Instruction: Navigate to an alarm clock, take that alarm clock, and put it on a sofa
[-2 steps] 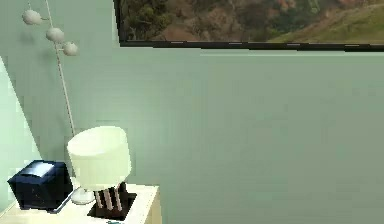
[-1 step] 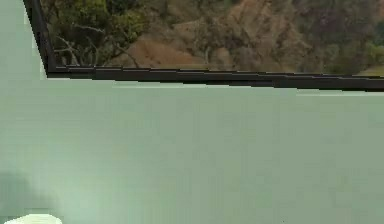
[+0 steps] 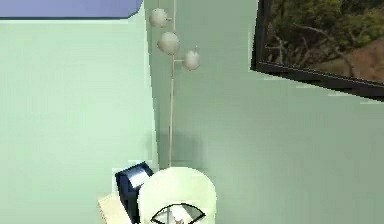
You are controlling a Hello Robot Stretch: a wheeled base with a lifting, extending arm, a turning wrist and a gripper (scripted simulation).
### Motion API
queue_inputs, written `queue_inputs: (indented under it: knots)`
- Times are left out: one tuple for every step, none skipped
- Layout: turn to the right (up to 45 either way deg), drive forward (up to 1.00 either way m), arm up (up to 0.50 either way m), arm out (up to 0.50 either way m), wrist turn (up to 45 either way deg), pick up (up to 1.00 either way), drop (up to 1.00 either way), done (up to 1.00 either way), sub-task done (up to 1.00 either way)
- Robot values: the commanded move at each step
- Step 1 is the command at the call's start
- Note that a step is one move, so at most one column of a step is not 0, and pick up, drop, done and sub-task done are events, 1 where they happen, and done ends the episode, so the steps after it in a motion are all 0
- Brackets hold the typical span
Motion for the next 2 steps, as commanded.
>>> queue_inputs:
  knots:
    - [-45.0, 0.00, 0.00, 0.00, 0.0, 0.00, 0.00, 0.00, 0.00]
    - [-45.0, 0.00, 0.00, 0.00, 0.0, 0.00, 0.00, 0.00, 0.00]
